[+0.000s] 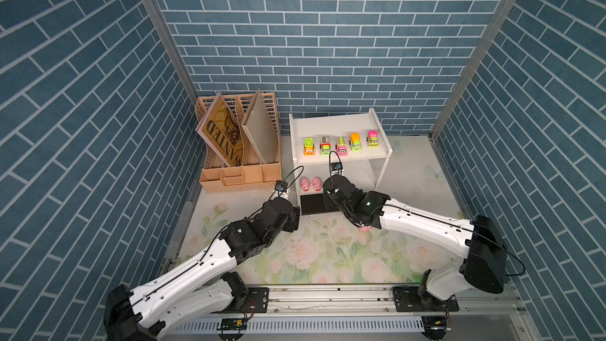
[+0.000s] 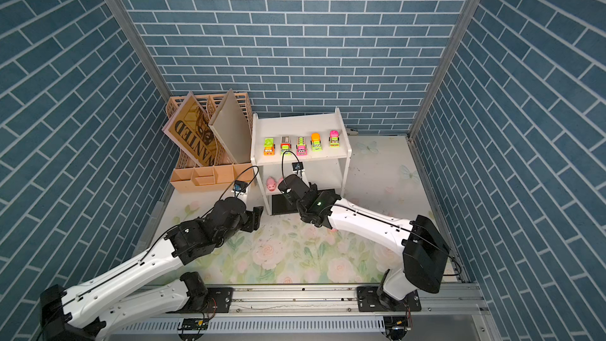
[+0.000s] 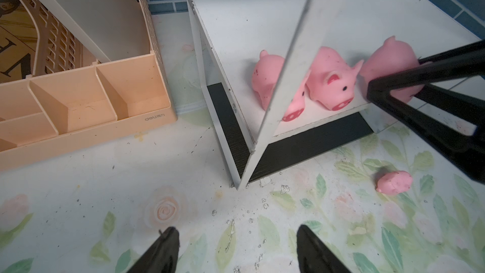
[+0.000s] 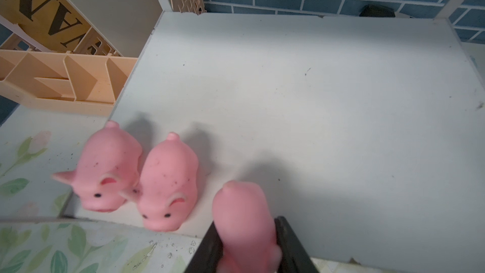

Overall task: Organize plastic toys on shelves
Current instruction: Place the plastic toy on the shelf.

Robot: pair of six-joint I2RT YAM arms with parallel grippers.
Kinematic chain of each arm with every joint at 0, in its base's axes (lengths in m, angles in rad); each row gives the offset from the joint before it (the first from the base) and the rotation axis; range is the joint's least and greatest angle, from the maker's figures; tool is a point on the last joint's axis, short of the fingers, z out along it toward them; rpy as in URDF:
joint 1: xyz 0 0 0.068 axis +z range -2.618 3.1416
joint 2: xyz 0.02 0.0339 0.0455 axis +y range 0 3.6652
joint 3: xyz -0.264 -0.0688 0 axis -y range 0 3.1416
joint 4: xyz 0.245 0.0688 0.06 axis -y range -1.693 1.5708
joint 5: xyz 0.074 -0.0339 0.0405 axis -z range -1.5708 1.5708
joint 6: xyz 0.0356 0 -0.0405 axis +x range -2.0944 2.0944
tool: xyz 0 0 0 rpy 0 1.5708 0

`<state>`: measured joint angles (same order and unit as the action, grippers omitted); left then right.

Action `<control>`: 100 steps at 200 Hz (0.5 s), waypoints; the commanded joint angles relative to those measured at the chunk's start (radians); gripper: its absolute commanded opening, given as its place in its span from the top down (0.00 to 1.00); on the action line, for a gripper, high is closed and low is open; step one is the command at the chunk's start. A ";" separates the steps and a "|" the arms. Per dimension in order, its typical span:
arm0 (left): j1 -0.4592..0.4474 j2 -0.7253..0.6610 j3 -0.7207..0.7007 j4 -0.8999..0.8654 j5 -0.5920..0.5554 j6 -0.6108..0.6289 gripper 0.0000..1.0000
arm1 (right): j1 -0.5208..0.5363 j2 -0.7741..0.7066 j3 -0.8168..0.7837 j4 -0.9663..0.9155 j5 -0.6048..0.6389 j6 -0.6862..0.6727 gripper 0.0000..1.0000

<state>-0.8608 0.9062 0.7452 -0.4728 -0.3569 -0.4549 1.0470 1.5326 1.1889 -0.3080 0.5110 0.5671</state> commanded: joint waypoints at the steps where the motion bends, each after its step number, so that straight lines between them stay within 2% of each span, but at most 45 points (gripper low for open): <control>1: -0.005 -0.008 -0.013 0.008 -0.004 0.009 0.27 | -0.011 0.021 0.013 0.061 0.043 -0.038 0.66; 68: -0.006 -0.008 -0.013 0.007 -0.005 0.010 0.27 | -0.012 0.032 -0.017 0.099 0.038 -0.036 0.64; 100: -0.007 -0.006 -0.015 0.008 -0.005 0.010 0.26 | -0.012 -0.005 -0.025 0.101 -0.003 -0.032 0.54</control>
<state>-0.8623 0.9062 0.7452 -0.4728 -0.3569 -0.4549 1.0412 1.5539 1.1816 -0.2287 0.5278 0.5461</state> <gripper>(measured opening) 0.736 0.444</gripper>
